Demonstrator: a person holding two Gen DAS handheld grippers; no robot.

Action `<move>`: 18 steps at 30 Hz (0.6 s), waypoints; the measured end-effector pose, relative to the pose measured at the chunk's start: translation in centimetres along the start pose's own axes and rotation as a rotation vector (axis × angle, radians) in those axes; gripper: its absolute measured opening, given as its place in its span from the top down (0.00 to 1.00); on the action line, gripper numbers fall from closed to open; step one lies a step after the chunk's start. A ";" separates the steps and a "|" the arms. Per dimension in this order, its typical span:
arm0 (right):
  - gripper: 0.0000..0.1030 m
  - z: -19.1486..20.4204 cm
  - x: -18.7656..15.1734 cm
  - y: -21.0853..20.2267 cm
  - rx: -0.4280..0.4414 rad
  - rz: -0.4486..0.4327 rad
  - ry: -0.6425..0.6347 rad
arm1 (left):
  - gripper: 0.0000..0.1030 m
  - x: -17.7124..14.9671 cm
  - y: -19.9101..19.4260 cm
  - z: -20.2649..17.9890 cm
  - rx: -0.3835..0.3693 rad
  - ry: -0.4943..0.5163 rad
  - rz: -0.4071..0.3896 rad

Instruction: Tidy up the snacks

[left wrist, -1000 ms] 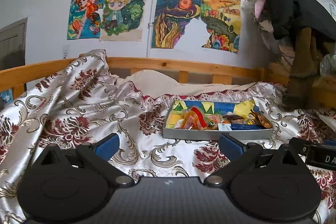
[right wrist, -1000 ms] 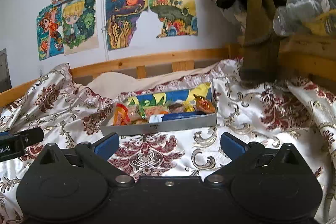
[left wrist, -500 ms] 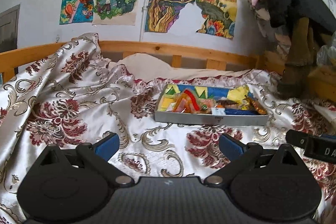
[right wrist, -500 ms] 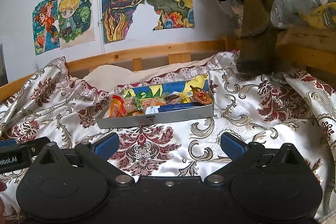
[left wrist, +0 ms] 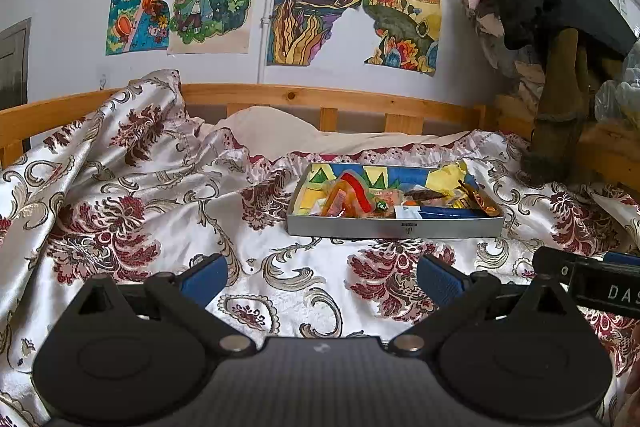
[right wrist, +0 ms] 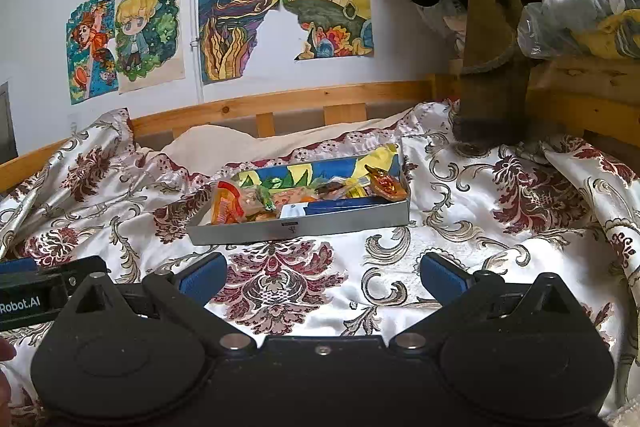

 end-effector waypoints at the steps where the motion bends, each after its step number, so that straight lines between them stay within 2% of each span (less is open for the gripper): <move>1: 0.01 0.0 0.0 0.0 -0.002 -0.002 0.001 | 0.00 -0.1 0.0 0.0 0.000 -0.002 0.002; 18: 0.01 0.0 0.0 0.0 -0.003 -0.002 0.001 | 0.00 -0.4 0.3 0.3 0.003 -0.020 0.020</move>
Point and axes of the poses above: each gripper's, at about its wrist camera, not at the fingertips, and y roughly the way its jaws point, z to its left, x to its top, the point moved 8 cm from there along y, roughly the way its jaws point, and after that the axes turned 14 degrees about x, right-handed, at the moved point
